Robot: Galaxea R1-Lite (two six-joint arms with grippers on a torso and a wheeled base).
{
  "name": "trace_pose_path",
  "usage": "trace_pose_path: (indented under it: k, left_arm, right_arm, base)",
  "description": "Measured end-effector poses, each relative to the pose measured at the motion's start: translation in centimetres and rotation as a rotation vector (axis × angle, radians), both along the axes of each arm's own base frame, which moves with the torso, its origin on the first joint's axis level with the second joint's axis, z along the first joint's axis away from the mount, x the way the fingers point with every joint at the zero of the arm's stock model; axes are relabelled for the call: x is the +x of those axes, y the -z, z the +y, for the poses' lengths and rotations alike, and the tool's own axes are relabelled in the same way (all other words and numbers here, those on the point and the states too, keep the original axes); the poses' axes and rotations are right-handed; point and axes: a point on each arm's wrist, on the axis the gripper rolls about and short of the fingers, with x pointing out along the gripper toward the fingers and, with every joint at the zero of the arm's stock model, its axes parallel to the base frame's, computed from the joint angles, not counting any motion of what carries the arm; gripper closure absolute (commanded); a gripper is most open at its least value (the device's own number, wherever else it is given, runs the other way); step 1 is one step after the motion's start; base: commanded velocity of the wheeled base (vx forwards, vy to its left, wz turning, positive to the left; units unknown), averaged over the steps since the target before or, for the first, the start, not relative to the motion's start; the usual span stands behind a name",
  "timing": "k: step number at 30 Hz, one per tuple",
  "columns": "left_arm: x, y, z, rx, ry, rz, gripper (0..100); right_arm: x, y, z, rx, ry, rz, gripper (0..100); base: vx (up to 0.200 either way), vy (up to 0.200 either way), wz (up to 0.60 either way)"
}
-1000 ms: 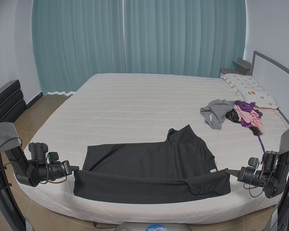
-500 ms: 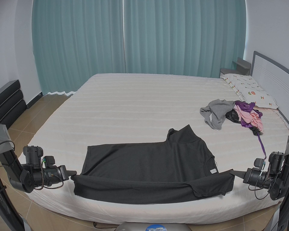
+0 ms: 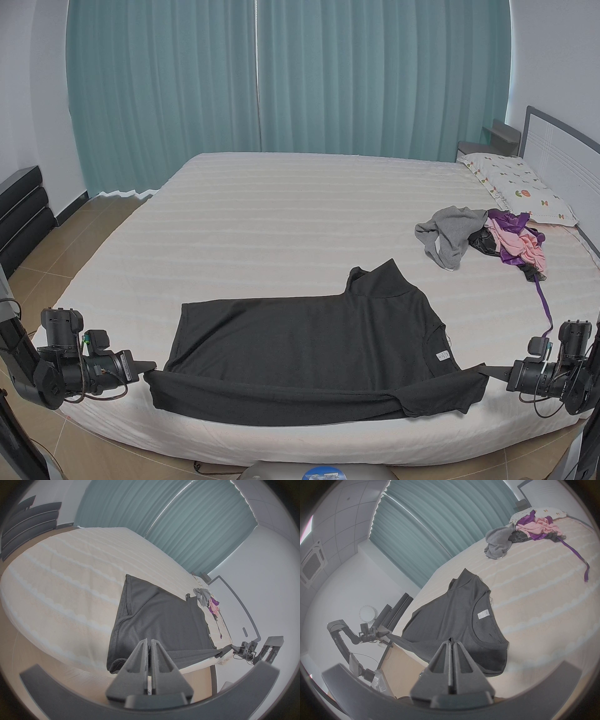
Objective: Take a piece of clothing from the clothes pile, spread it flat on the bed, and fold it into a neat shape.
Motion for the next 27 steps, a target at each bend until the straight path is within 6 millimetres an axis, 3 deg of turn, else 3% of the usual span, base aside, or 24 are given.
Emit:
trace_pose_path:
  k: [15,27]
  left_arm:
    - [-0.3,-1.0,0.0,0.002,-0.003,-0.035,100]
    - [2.0,-0.1,0.4,0.027,-0.043,-0.025,100]
  right_arm:
    - [-0.5,-0.7,0.4,-0.010,-0.055,-0.018,100]
    - [1.3,-0.3,0.4,-0.003,-0.053,-0.049,100]
  base:
    - [0.000,0.000,0.00]
    - [0.000,0.000,0.00]
